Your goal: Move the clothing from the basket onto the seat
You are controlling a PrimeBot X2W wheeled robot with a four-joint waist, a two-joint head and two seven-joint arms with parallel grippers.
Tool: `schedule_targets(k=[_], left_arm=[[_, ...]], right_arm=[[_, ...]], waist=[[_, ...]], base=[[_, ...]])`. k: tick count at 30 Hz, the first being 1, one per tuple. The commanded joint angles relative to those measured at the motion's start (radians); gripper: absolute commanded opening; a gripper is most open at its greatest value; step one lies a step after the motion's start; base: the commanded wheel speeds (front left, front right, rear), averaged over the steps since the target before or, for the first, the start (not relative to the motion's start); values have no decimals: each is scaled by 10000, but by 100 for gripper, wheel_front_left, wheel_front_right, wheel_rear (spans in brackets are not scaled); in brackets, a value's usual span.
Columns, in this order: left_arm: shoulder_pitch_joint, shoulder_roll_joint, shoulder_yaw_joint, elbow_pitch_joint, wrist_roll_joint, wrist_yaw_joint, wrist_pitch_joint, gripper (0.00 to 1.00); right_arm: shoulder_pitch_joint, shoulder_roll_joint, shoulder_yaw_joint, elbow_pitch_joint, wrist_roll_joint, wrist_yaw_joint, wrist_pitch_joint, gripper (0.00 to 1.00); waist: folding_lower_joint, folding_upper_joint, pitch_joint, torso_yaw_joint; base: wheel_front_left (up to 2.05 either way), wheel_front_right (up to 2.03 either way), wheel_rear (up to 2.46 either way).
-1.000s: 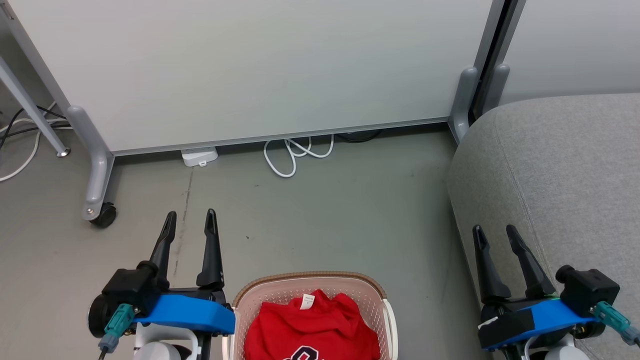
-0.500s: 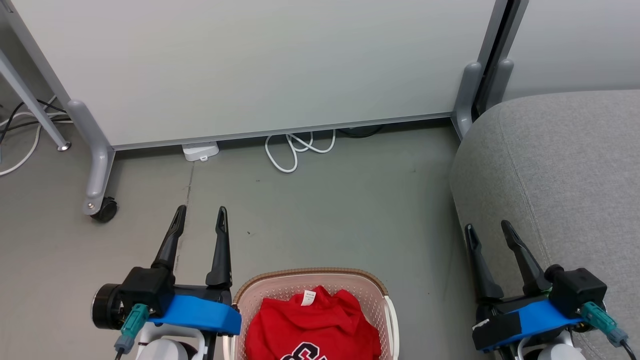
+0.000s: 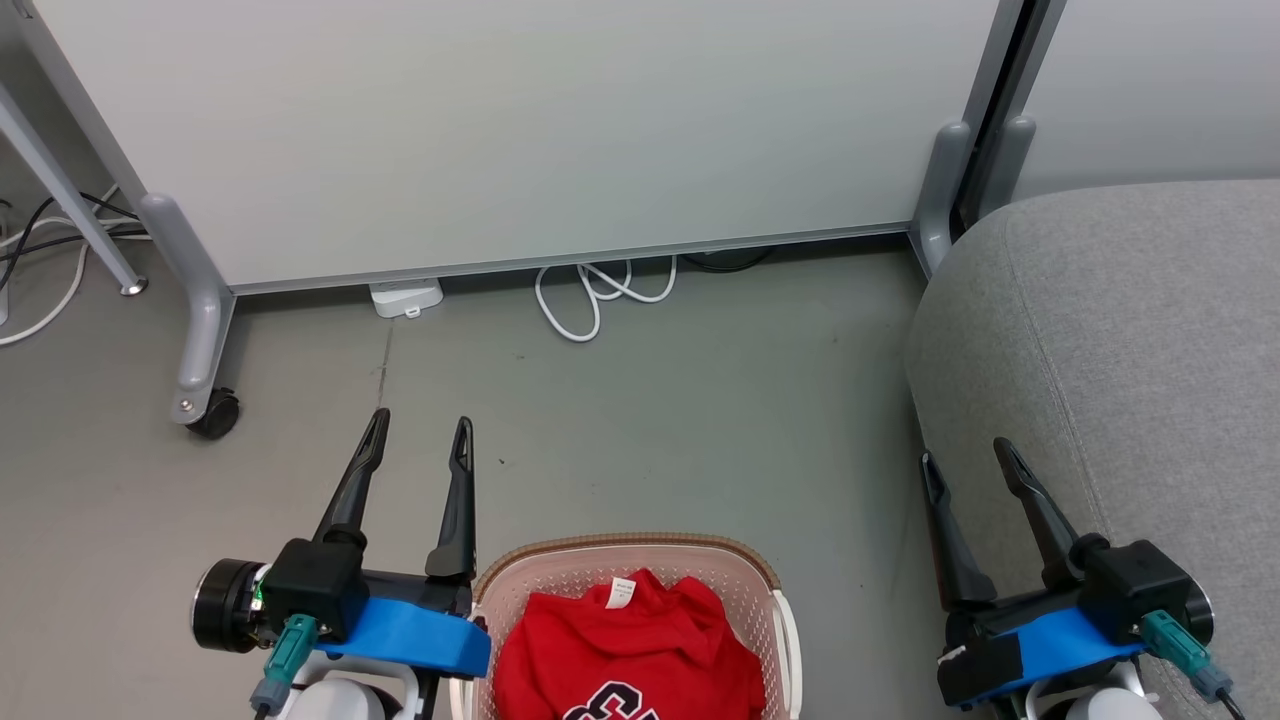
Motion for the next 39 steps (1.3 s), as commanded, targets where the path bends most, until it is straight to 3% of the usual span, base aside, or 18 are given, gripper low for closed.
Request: schedule_targets(k=[1, 29, 39], left_arm=[[-140, 3, 40, 11, 137, -23, -70, 100], [-99, -106, 256, 260, 84, -331, -137, 100], [-713, -3, -332, 1113, 445, -497, -135, 100]], right_arm=[[-128, -59, 10, -26, -145, 24, -81, 100], [-87, -56, -46, 135, 250, 24, -146, 100], [-441, -56, -173, -15, 1, 24, -145, 100]], waist=[[0, 0, 4, 7], [0, 0, -13, 37], [0, 0, 428, -83]], base=[[0, 0, 0], [0, 0, 0], [0, 0, 0]])
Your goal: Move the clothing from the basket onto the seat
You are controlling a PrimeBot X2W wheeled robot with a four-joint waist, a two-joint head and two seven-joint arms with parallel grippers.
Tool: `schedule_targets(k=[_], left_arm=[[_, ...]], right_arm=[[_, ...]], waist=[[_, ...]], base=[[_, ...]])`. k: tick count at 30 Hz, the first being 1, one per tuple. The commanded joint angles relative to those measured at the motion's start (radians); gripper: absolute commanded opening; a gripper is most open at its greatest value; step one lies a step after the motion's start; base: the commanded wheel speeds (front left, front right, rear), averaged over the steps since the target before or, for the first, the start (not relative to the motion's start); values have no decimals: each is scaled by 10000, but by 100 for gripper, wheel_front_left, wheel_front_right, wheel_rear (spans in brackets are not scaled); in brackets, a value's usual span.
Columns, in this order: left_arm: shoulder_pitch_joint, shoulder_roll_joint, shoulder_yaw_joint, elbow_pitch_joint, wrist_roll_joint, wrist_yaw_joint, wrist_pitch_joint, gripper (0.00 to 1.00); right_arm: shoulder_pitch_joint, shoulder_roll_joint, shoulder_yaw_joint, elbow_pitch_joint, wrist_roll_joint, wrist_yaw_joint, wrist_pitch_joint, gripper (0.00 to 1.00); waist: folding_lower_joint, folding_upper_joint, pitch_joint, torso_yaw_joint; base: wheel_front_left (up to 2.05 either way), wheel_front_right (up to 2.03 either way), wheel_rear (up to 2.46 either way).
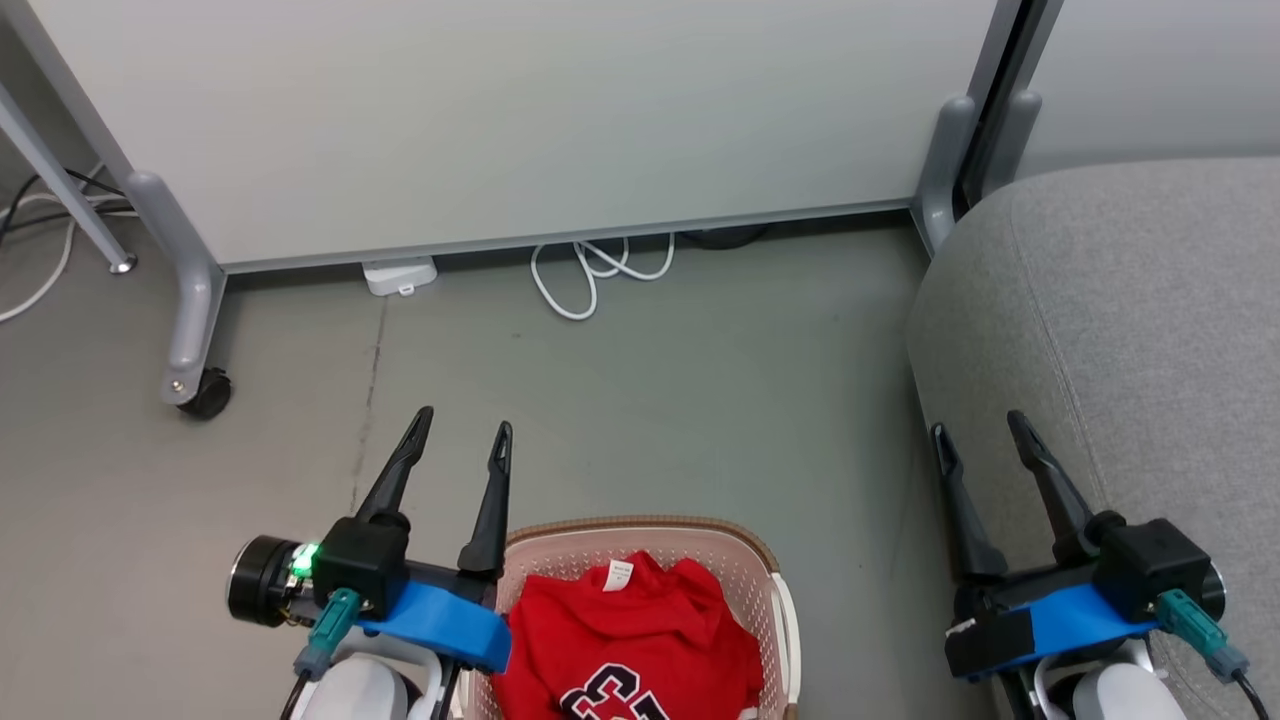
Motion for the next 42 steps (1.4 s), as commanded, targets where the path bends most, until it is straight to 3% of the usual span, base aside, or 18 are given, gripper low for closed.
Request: schedule_targets(k=[1, 13, 24, 42], left_arm=[[-262, 72, -118, 150, 46, -53, -28, 100], [-1833, 848, -2410, 2039, -169, -61, -28, 100], [-3460, 1514, -5196, 4602, -711, -61, -28, 100], [-6272, 1349, -9395, 8857, -1105, -62, 105, 100]], right_arm=[[-196, -45, -26, -64, -45, 22, -31, 100], [-1131, -43, -158, -464, -282, 22, -31, 100], [-1820, -40, -194, -773, -286, 20, -31, 100], [-3336, -39, -22, -1418, -397, 21, -31, 100]], waist=[[0, 0, 236, -93], [0, 0, 1839, -680], [0, 0, 3344, -1140], [0, 0, 6190, -1624]], base=[[0, 0, 0], [0, 0, 0], [0, 0, 0], [0, 0, 0]])
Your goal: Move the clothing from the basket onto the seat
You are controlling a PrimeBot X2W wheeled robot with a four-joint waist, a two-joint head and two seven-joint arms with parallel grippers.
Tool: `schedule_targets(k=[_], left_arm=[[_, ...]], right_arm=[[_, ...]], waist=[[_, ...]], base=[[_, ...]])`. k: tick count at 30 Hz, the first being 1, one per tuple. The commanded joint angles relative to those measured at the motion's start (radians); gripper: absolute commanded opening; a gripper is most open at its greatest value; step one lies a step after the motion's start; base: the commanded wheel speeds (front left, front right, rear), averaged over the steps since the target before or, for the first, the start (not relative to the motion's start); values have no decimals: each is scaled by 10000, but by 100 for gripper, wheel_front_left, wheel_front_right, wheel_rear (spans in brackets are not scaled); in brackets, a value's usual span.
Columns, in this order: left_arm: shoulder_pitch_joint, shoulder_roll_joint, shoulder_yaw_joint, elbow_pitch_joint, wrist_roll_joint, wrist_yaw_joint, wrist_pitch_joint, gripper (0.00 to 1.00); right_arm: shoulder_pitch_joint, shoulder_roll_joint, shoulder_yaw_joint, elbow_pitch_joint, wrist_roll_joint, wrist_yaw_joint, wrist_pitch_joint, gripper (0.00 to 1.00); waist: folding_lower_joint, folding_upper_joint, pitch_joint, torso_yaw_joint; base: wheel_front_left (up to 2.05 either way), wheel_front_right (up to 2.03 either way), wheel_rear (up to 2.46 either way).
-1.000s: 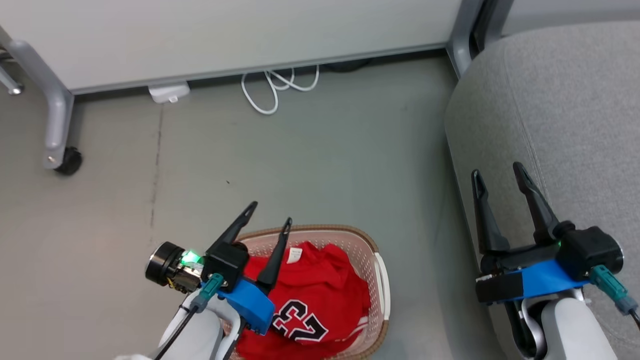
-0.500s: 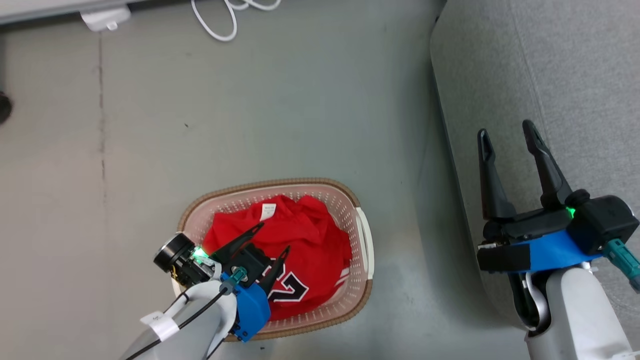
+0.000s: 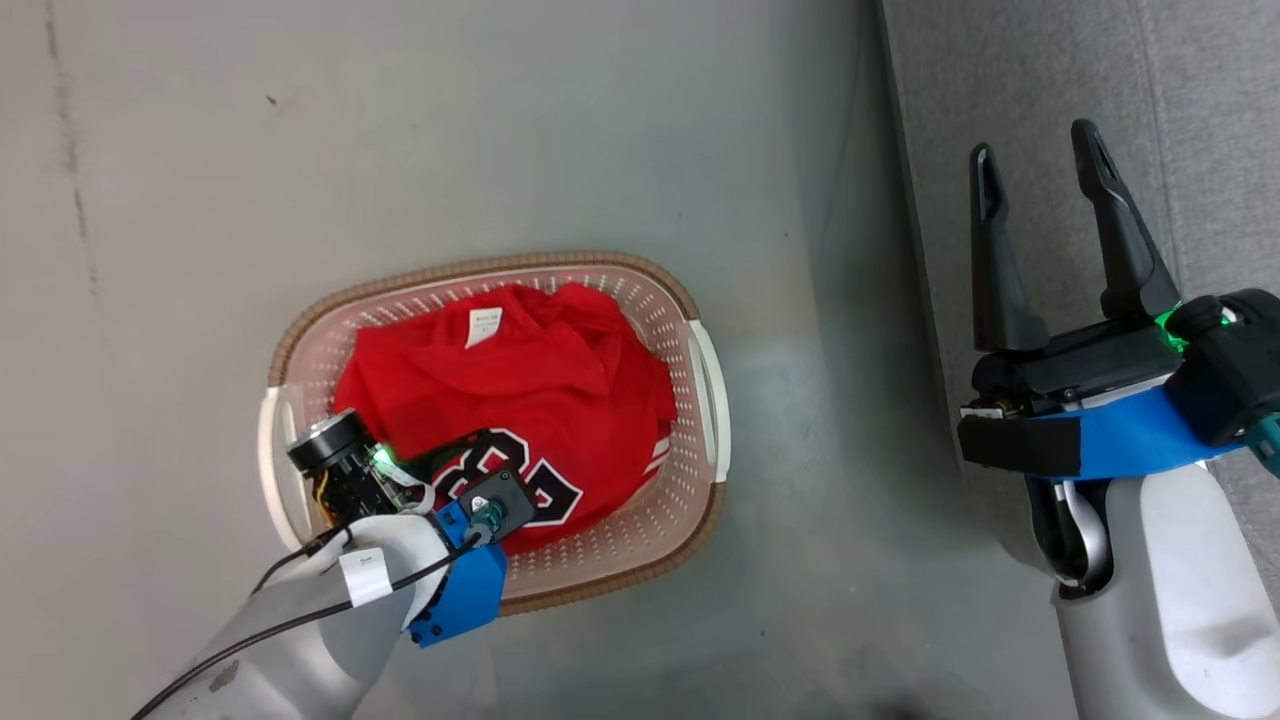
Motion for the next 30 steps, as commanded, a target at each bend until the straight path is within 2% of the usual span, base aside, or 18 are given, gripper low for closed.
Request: schedule_targets(k=[1, 8, 11, 18, 30], left_arm=[[-204, 38, -125, 116, -75, -1, 51, 100], [-770, 193, -1130, 642, -199, -1, 565, 100], [-867, 266, -1370, 722, 148, -1, 876, 100], [-1012, 330, -1504, 850, 906, -1, 1533, 100], [-1965, 244, -1512, 985, 1774, -1, 1280, 100]], right_arm=[[-194, -27, 4, -47, -77, 19, -31, 100], [-403, -27, 81, -240, -11, 19, -31, 100], [-441, -28, 91, -309, 36, 19, -31, 100], [-635, -28, 104, -443, 112, 19, -31, 100], [-875, -28, -12, -765, 149, 14, -31, 100]], waist=[[-1, 0, 368, -113], [-1, 0, 1113, -296], [-1, 0, 1360, -365], [-1, 0, 1912, -478], [-1, 0, 2873, -530]], base=[[0, 0, 0], [0, 0, 0], [0, 0, 0], [0, 0, 0], [0, 0, 0]])
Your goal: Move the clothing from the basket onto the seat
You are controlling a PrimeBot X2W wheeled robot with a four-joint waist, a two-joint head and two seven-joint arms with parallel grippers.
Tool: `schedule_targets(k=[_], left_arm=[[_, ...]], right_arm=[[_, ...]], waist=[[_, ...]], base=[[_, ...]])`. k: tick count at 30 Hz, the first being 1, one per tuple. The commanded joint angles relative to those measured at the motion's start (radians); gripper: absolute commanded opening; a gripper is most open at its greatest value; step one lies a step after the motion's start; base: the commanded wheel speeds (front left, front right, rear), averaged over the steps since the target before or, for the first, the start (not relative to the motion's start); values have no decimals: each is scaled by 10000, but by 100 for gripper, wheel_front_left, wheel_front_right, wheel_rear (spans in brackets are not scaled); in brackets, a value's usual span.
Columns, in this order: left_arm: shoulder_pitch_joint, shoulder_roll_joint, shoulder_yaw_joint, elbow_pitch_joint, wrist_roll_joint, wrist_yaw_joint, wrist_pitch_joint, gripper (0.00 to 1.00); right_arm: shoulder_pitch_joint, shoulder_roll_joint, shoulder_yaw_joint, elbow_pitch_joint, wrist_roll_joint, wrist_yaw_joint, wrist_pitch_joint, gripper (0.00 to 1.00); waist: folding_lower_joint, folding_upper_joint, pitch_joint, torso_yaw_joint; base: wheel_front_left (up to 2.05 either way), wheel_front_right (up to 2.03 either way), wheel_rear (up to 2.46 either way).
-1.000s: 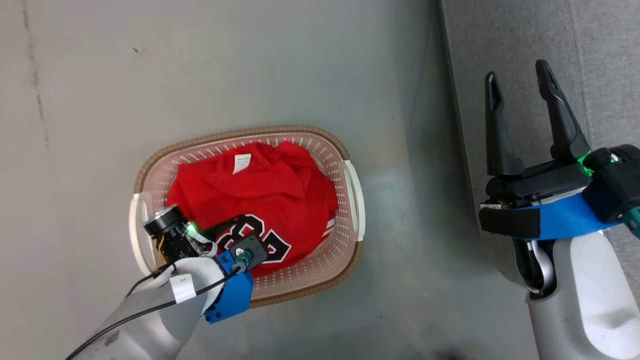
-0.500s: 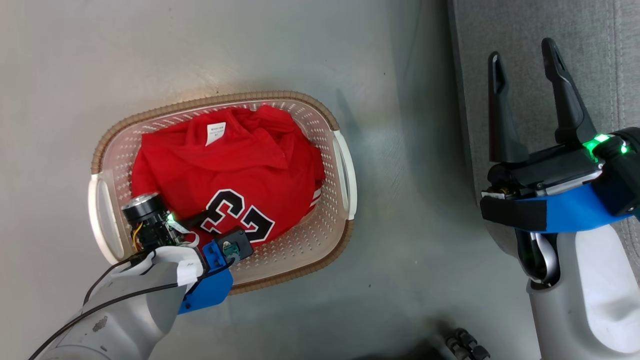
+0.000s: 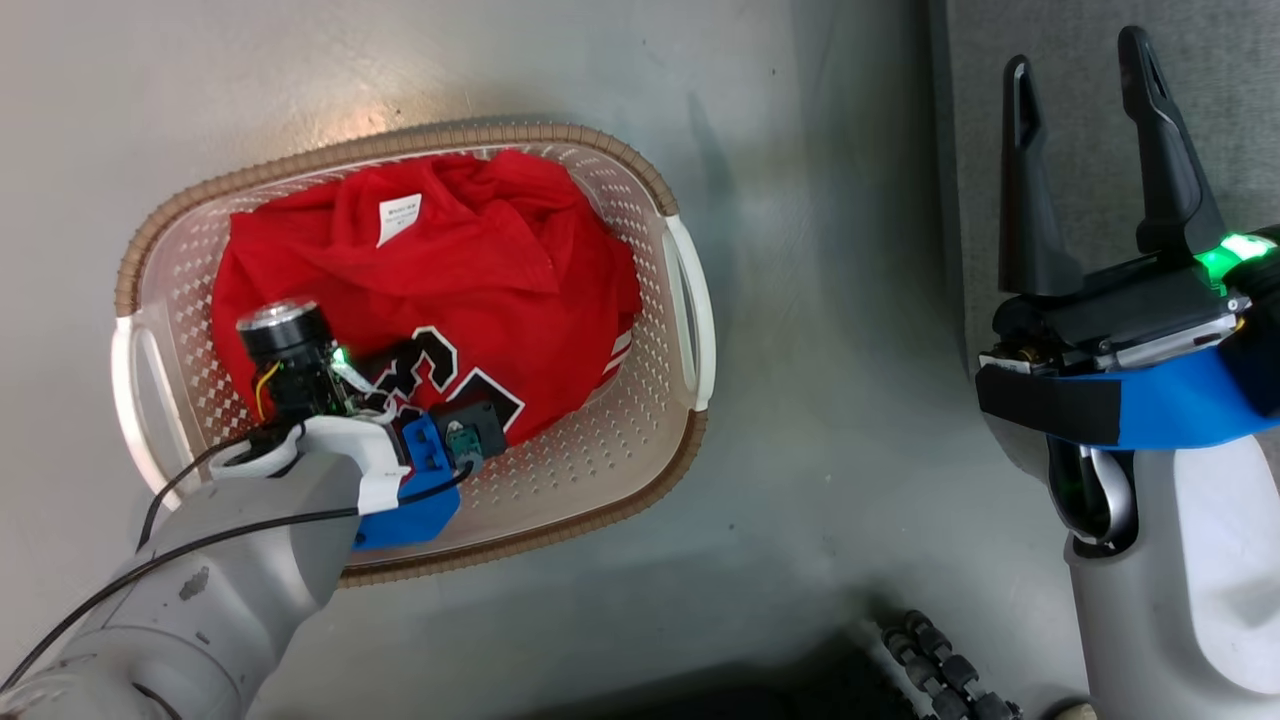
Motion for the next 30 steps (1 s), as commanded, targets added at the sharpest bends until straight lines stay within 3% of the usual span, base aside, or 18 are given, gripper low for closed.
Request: schedule_targets(k=[1, 17, 18, 19, 20, 21, 30], left_arm=[[-187, -31, -35, 45, -49, -1, -40, 100], [-727, -195, -37, 127, -413, -1, 103, 100], [-737, -202, -37, 131, -418, -1, 214, 96], [-746, -214, -37, 133, -449, -1, 291, 41], [-757, -232, -37, 135, -449, -1, 336, 7], [-757, -259, -37, 136, -440, -1, 373, 0], [-542, -522, -37, 135, -671, -2, 100, 0]], right_arm=[[-153, -28, -30, -87, 43, 8, -31, 100], [-250, -28, 10, -289, 133, 7, -31, 100], [-258, -28, 2, -296, 133, 8, -31, 100], [-270, -28, -10, -304, 129, 8, -31, 100], [-280, -28, -23, -312, 131, 7, -31, 100], [-283, -28, -31, -314, 134, 7, -31, 100], [-315, -28, -63, -126, 105, 8, -31, 100]], waist=[[-1, 0, 163, 22], [-1, 0, 762, 23], [-1, 0, 782, 22], [-1, 0, 798, 25], [-1, 0, 808, 30], [-1, 0, 808, 36], [-1, 0, 373, 173]], base=[[0, 0, 0], [0, 0, 0], [0, 0, 0], [0, 0, 0], [0, 0, 0], [0, 0, 0], [0, 0, 0]])
